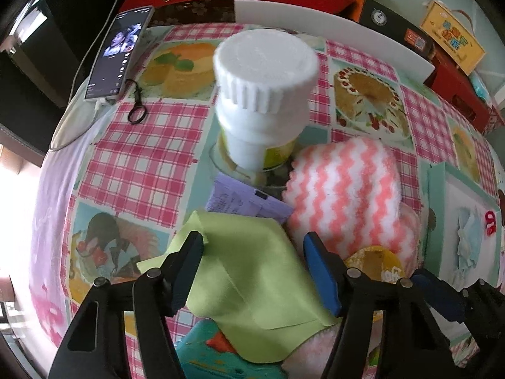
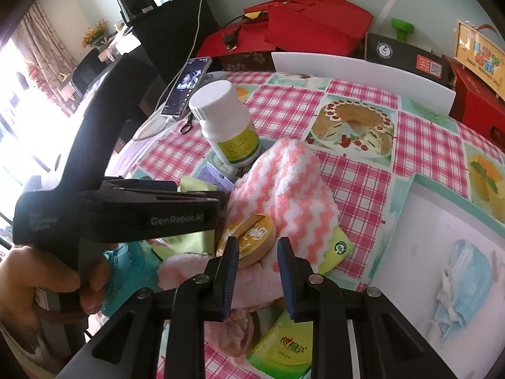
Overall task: Organize soft objects
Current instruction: 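Grasp the green cloth with the left gripper while the right gripper holds the gold tin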
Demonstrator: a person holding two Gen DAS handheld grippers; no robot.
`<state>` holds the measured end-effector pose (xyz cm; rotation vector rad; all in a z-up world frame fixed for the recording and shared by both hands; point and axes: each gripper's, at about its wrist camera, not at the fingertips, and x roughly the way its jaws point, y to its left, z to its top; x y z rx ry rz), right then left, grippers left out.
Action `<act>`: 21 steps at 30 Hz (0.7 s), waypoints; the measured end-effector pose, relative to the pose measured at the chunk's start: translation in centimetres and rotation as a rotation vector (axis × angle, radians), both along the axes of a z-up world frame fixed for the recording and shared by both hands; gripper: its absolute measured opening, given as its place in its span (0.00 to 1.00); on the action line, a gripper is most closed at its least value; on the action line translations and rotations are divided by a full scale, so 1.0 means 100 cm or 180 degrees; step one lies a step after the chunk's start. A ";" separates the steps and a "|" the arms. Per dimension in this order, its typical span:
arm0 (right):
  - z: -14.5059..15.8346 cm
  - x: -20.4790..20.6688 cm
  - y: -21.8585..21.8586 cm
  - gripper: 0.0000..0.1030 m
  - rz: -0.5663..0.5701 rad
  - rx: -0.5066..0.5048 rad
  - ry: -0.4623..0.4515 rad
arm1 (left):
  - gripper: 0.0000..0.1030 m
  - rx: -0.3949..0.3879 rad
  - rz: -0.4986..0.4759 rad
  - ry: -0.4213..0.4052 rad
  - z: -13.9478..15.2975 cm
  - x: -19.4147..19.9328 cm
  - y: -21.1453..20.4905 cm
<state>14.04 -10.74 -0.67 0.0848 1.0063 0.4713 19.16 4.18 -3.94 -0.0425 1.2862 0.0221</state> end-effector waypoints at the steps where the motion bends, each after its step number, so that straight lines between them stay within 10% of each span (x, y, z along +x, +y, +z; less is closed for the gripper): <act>1: 0.000 0.000 0.000 0.26 0.0001 0.0002 0.0000 | 0.65 0.0025 -0.0015 0.0006 -0.001 0.000 -0.003; 15: 0.001 0.000 -0.004 0.26 -0.0042 0.0020 0.0006 | 0.11 0.0102 -0.0005 -0.0037 -0.004 -0.003 -0.001; 21: 0.001 0.000 -0.004 0.26 -0.0039 0.0017 0.0013 | 0.07 0.0057 0.0120 -0.0201 0.003 -0.004 0.020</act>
